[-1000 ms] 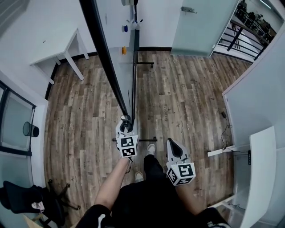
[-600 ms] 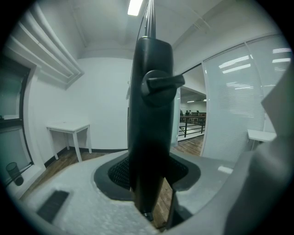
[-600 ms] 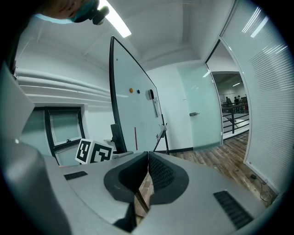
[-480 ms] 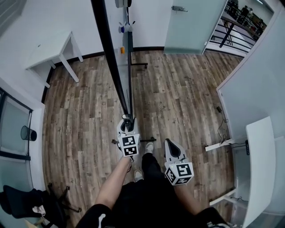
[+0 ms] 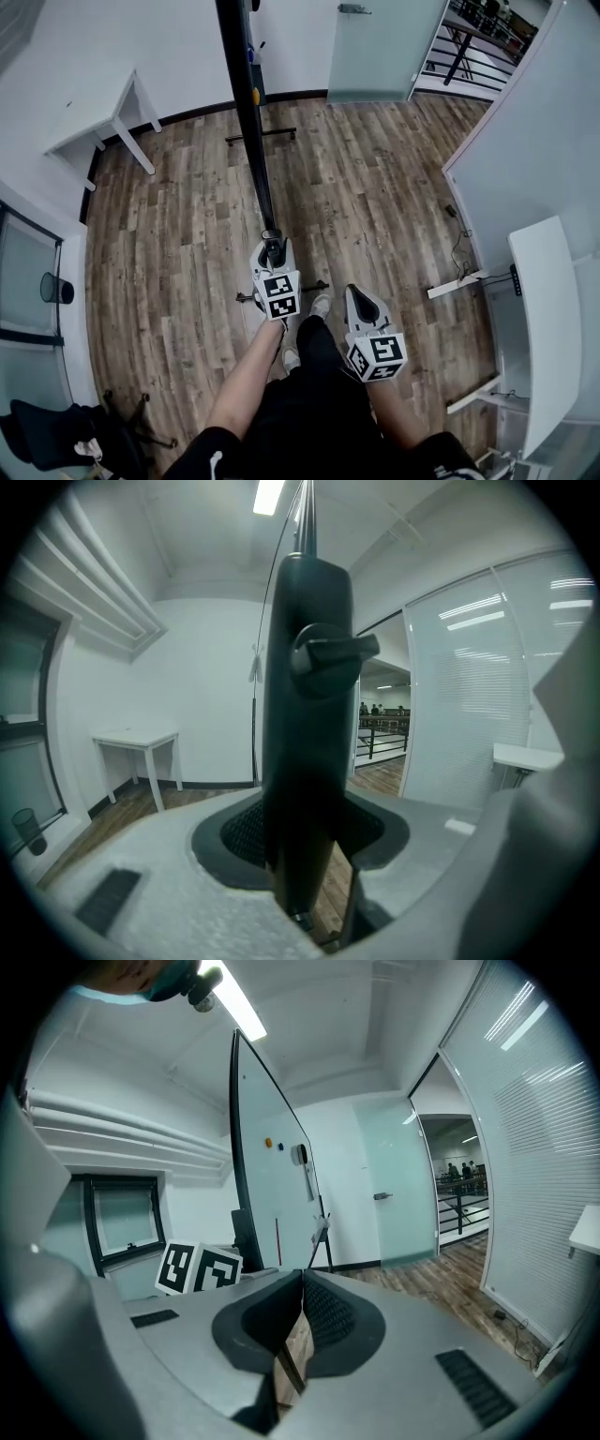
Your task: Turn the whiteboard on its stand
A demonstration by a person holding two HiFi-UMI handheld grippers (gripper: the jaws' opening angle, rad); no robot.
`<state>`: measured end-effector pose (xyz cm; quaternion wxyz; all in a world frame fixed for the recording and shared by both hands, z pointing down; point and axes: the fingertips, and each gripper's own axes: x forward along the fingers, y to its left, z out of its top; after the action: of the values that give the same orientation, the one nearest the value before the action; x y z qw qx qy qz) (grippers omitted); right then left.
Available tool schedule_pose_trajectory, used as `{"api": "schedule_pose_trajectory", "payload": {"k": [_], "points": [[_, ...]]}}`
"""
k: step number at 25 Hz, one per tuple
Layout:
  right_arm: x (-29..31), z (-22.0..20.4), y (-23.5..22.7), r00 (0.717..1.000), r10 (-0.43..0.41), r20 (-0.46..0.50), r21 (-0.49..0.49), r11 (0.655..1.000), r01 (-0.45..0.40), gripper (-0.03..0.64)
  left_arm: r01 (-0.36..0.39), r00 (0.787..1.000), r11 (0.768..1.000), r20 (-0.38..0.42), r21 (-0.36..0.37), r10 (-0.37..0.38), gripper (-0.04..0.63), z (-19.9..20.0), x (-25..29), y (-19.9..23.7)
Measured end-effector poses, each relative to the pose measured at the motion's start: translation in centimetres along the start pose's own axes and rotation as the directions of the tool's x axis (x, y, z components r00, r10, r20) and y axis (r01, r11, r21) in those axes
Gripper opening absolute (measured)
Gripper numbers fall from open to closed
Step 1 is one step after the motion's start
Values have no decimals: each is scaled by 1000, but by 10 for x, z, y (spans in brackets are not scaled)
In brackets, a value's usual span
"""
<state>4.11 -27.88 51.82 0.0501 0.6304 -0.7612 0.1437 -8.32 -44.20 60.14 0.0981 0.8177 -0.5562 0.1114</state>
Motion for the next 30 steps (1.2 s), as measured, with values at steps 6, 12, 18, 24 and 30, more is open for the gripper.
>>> {"api": "schedule_pose_trajectory", "payload": {"k": [6, 12, 18, 24, 30], "points": [[-30, -8, 3, 1000, 3, -11, 2, 1000, -3, 12, 2, 1000, 1000, -3, 1, -2, 183, -7, -18, -23], [-54, -10, -7, 1000, 14, -28, 7, 1000, -14, 12, -6, 1000, 1000, 1, -3, 6, 183, -11, -32, -40], [-89, -11, -18, 999, 30, -35, 2, 1000, -30, 12, -12, 1000, 1000, -8, -6, 11, 183, -14, -47, -55], [-118, -18, -30, 999, 31, -41, 1, 1000, -31, 12, -9, 1000, 1000, -17, -7, 9, 183, -23, -64, -78], [-142, -26, -36, 999, 28, -37, 8, 1000, -28, 12, -8, 1000, 1000, -16, -7, 8, 183, -29, -85, -98]]}}
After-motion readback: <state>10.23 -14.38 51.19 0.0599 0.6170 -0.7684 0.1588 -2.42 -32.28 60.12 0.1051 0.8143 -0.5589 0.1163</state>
